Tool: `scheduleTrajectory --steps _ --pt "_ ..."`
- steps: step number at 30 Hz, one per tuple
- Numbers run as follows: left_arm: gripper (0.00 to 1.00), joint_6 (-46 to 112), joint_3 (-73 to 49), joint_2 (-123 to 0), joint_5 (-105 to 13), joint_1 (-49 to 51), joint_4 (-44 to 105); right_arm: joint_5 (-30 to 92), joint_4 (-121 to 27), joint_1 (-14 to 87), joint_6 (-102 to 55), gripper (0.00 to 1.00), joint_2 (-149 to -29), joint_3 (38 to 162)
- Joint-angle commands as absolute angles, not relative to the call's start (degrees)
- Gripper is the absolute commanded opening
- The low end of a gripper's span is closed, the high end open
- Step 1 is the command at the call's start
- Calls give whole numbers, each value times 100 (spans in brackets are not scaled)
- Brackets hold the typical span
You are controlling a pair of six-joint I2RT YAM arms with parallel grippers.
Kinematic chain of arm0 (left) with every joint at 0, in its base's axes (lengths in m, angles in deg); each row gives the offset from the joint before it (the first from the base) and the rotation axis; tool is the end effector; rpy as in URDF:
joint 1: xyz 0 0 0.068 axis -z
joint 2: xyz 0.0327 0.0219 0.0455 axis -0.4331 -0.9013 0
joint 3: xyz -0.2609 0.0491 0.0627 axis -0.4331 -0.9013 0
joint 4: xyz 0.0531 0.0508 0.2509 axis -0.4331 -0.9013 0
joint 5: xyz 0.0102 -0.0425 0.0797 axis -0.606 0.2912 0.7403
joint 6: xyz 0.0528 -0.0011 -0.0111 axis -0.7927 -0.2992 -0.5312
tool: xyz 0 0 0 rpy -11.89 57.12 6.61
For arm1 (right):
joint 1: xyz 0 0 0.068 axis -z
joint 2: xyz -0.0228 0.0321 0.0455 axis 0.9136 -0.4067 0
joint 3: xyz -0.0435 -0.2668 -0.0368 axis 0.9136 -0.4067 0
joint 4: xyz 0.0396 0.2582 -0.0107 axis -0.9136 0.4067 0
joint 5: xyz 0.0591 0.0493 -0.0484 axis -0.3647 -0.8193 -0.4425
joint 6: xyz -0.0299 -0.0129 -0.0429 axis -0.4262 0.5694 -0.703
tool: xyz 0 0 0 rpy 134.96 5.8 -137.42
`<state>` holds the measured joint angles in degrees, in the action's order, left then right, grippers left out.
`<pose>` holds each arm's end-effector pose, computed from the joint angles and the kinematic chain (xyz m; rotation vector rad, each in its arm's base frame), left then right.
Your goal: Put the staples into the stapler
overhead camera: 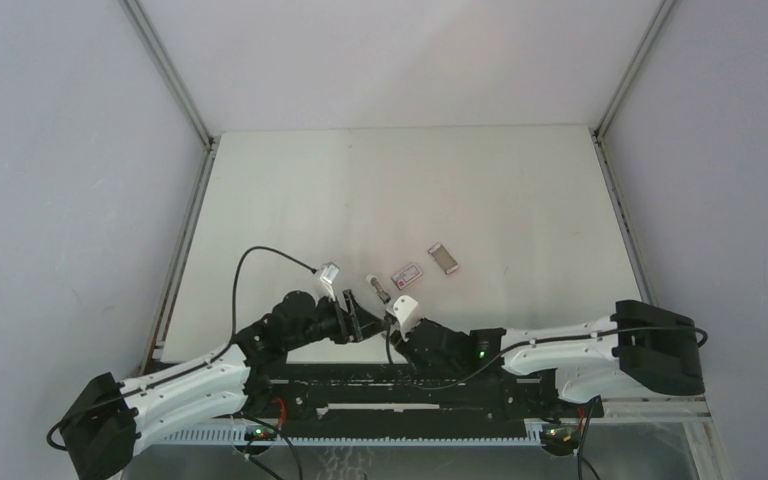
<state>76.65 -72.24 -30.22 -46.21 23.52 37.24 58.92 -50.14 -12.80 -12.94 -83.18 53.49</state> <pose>0.1072 -0.1320 0.1746 -0.0073 2.2214 -1.2602 0.0597 0.2371 0.1611 -1.0221 2.0729 0.4615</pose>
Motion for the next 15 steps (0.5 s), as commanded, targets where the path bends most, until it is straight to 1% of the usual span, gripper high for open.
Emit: scheduleTrajectory --steps 1,9,15 --pt "71 8293 -7538 -2840 -5087 2311 4328 5670 -6014 -1241 -1851 13 -7705 5227" --pt "68 8544 -7660 -2780 -5456 2311 4708 5396 -6365 -1204 -2222 12 -7228 5048" --pt "60 8652 -7653 -2932 -5657 2311 4993 5381 -6507 -1213 -2275 12 -7067 4948"
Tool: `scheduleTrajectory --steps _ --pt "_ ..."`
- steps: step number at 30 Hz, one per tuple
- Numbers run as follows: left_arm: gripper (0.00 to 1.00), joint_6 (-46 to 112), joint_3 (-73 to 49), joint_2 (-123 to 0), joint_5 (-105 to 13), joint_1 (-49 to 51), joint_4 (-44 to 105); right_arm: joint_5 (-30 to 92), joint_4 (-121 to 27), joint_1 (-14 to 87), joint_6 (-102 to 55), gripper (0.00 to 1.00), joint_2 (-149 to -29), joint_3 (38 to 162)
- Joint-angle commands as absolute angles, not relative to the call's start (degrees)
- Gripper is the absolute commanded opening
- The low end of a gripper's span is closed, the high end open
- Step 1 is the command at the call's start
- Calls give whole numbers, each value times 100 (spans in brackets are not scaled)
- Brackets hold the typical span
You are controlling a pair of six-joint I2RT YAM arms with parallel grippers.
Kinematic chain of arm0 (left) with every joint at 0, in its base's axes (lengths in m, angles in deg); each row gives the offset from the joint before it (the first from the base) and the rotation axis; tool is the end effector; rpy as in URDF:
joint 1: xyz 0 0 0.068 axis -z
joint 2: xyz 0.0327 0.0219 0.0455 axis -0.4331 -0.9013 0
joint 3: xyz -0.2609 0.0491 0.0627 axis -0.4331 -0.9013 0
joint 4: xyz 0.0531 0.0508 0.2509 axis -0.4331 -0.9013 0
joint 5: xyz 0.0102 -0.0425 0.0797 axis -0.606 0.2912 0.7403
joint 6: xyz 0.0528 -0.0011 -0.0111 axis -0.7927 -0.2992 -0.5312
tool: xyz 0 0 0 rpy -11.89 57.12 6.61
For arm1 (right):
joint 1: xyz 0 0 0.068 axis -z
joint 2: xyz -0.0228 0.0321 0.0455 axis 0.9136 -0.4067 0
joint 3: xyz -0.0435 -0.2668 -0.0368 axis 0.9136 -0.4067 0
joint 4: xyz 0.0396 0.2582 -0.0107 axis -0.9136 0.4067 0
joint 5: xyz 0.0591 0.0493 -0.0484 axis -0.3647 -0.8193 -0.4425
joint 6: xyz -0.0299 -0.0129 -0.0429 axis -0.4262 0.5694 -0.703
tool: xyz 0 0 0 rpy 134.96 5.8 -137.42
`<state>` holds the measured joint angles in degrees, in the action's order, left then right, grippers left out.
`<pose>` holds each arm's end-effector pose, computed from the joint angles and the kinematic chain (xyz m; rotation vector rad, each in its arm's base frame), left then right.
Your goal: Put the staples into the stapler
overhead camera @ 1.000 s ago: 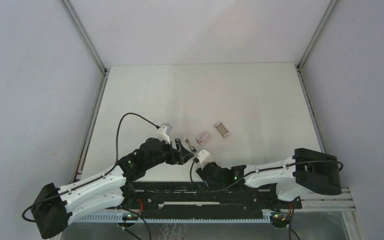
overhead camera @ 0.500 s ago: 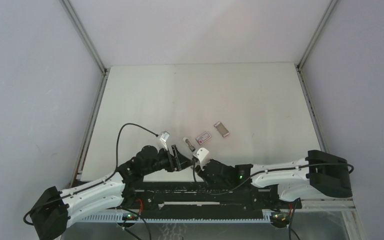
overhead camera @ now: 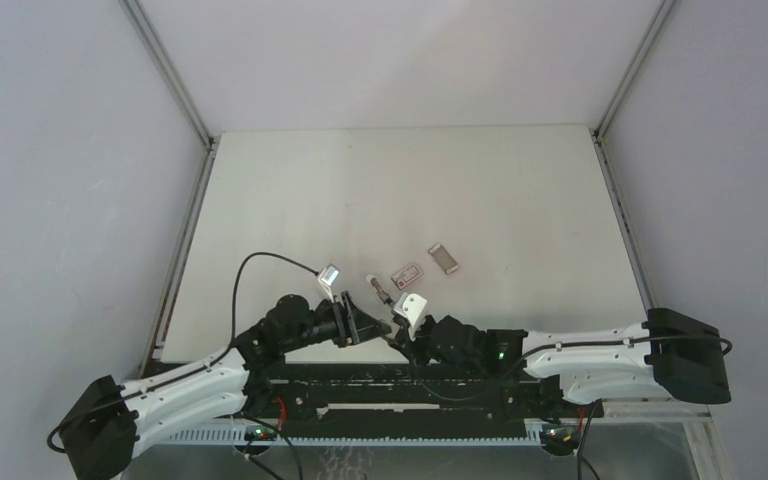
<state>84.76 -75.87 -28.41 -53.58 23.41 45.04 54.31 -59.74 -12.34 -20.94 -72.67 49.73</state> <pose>0.1006 -0.1306 0.1720 -0.0471 2.1940 -1.5101 0.0563 0.2246 0.1951 -1.0318 1.8174 0.6750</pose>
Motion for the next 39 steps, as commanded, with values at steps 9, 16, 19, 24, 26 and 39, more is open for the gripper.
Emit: scheduleTrajectory --steps 9,16,19,24,26,39 --pt "51 8854 -7625 -3187 -6017 2311 5476 5246 -6642 -1204 -2396 12 -7023 4919" --pt "28 8908 -7619 -3176 -6057 2311 5498 5246 -6610 -1179 -2302 15 -6974 4878" --pt "19 8907 -7636 -3147 -6042 2311 5517 5212 -6575 -1152 -2203 35 -6803 4827" --pt "8 8661 -7630 -2962 -6016 2311 5554 4198 -6390 -721 -1778 65 -6259 4732" --pt "7 8433 -7601 -2865 -6040 2311 5520 3465 -6329 -336 -1516 77 -6041 4705" --pt "3 7490 -7221 -2406 -6689 2319 5264 -721 -7371 1130 -59 80 -6787 4765"
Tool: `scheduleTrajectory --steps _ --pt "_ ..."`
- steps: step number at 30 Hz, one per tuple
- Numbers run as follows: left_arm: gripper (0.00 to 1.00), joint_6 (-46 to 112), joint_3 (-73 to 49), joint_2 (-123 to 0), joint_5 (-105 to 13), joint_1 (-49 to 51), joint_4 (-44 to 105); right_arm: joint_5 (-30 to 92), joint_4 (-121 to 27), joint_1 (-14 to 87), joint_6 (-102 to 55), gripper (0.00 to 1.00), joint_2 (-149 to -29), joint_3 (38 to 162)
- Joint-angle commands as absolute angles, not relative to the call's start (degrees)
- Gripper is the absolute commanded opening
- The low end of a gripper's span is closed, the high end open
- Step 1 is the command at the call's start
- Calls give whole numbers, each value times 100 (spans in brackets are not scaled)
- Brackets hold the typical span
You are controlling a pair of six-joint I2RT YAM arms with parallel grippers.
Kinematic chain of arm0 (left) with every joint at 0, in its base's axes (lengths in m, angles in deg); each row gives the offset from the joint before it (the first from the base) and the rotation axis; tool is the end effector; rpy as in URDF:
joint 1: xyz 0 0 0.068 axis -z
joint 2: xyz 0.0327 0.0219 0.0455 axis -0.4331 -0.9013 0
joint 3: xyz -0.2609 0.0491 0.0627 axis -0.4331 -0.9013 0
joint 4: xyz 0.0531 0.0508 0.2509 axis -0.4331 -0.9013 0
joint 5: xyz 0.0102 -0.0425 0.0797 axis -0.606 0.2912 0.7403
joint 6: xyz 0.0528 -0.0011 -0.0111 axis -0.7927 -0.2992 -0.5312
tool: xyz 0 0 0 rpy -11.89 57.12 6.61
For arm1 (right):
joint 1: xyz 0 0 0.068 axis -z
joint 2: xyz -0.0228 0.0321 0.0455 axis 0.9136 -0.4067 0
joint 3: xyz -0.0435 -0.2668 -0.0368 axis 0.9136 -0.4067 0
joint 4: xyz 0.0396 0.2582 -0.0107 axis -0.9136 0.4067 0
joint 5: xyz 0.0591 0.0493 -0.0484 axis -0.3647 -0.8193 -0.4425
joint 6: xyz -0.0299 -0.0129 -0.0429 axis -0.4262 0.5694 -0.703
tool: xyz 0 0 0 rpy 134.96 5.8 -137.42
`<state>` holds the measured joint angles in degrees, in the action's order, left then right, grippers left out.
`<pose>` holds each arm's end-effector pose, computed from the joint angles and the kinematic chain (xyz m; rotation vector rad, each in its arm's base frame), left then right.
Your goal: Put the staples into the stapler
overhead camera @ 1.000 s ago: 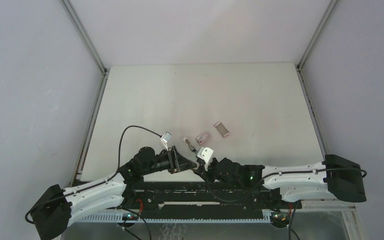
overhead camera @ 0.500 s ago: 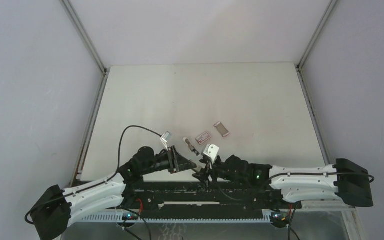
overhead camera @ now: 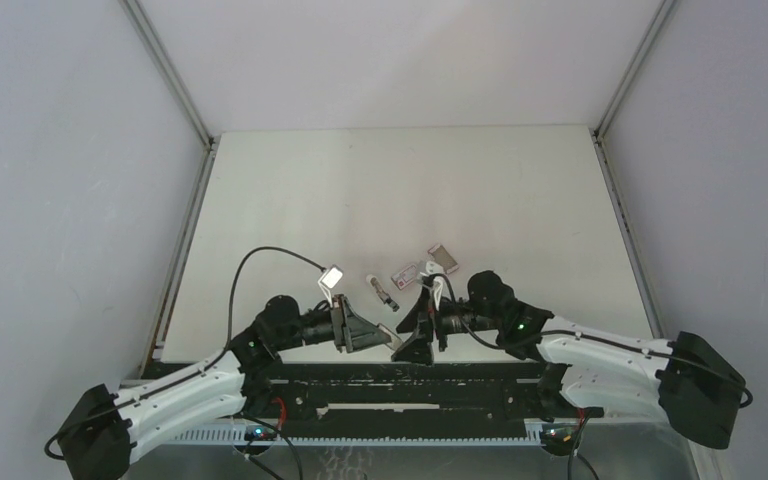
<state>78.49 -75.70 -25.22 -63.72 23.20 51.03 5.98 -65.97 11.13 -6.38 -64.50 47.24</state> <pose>0.0945 -0.1317 0.1924 0.2594 2.0182 -1.6687 0.1065 0.1845 0.2217 -0.9688 1.8191 1.4308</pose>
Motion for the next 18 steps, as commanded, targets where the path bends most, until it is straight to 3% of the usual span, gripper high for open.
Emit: scheduleTrajectory --steps 1,5,12,18 --pt "2 7487 -7208 -2390 -6716 2320 5264 -811 -7504 1110 2 80 -6903 4778" --pt "0 7474 -7180 -2384 -6759 2320 5255 -806 -7601 1044 20 67 -7128 4823" --pt "0 7463 -7150 -2360 -6777 2320 5216 -519 -7401 1119 43 1 -7079 4827" --pt "0 7443 -7127 -2382 -6778 2320 5210 -358 -7265 1161 63 0 -7071 4826"
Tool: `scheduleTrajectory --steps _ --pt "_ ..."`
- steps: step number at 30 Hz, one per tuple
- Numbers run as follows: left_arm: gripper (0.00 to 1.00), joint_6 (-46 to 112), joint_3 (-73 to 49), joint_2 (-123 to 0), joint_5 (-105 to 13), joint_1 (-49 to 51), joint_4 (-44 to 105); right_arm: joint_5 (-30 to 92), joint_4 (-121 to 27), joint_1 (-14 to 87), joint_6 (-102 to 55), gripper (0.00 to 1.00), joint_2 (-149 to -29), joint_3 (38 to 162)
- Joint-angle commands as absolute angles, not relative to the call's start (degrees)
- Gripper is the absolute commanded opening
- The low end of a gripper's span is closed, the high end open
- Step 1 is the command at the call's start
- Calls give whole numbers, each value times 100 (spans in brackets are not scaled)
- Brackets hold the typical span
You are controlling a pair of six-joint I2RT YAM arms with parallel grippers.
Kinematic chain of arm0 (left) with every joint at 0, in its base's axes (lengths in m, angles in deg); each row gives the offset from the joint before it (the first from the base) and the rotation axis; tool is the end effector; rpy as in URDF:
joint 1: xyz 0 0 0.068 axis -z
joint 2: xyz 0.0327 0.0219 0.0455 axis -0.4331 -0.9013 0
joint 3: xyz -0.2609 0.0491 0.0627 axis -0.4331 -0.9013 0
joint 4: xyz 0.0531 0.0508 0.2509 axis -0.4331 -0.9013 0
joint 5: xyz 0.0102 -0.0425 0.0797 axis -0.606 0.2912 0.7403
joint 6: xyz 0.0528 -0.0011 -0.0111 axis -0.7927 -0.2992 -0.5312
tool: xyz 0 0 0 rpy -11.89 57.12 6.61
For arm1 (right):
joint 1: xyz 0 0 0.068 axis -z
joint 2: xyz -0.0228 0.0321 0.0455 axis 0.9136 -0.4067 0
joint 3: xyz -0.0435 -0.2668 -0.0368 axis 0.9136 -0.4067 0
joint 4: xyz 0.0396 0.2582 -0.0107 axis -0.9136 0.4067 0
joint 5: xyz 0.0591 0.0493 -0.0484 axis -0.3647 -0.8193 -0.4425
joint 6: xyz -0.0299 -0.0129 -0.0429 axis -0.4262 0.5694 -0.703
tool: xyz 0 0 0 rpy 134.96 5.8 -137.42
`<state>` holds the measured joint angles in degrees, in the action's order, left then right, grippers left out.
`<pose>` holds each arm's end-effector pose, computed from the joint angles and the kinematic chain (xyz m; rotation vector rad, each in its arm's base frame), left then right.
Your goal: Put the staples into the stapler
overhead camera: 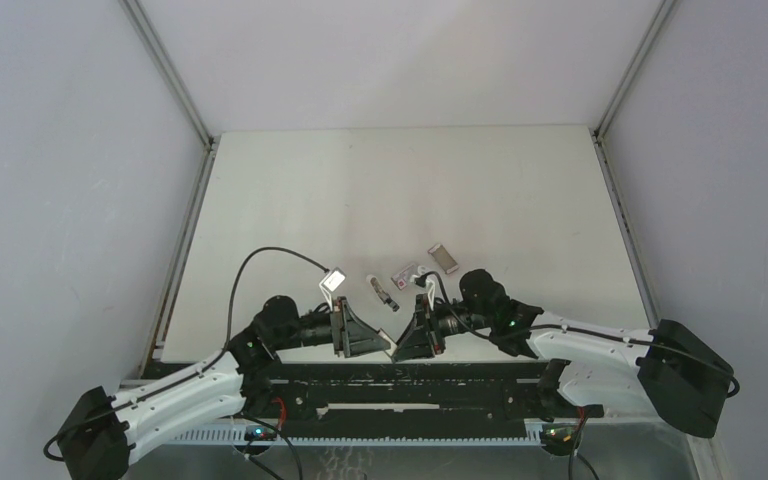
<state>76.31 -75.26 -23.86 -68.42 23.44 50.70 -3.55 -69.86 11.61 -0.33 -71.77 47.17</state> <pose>0.0902 -0.1317 0.1979 0.3841 1.9834 -1.7177 0.1107 0.1953 0.2039 -1.0142 1.9369 1.6176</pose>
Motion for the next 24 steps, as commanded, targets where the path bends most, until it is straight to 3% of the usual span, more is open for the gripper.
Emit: scheduleTrajectory --steps 1,4,5,7,8,10,13,19,24 --pt "0 7443 -7127 -2387 -6778 2320 5211 -345 -7269 1160 57 0 -7063 4823" --pt "0 7420 -7111 -2328 -6716 2320 5145 -338 -7271 1232 76 0 -7033 4827" --pt "0 7380 -7091 -2293 -6653 2320 5062 -340 -7253 1266 79 8 -7026 4827" --pt "0 7281 -7037 -2182 -6421 2320 4730 -289 -7123 1359 54 49 -6968 4827" --pt "0 7214 -6990 -2106 -6204 2316 4441 -208 -7005 1399 -1 63 -6913 4823" --pt "0 7067 -6864 -1967 -5607 2280 3620 -40 -6727 1498 -124 79 -6770 4827" --pt "0 7163 -6939 -1907 -4983 1991 2724 328 -6185 1683 -343 82 -6514 4821" --pt "0 7615 -7563 -2205 -5087 681 2749 1008 -5707 1908 -551 83 -6058 4697" --pt "0 7297 -7544 -2493 -5056 259 2828 1137 -5678 1951 -573 83 -5867 4509"
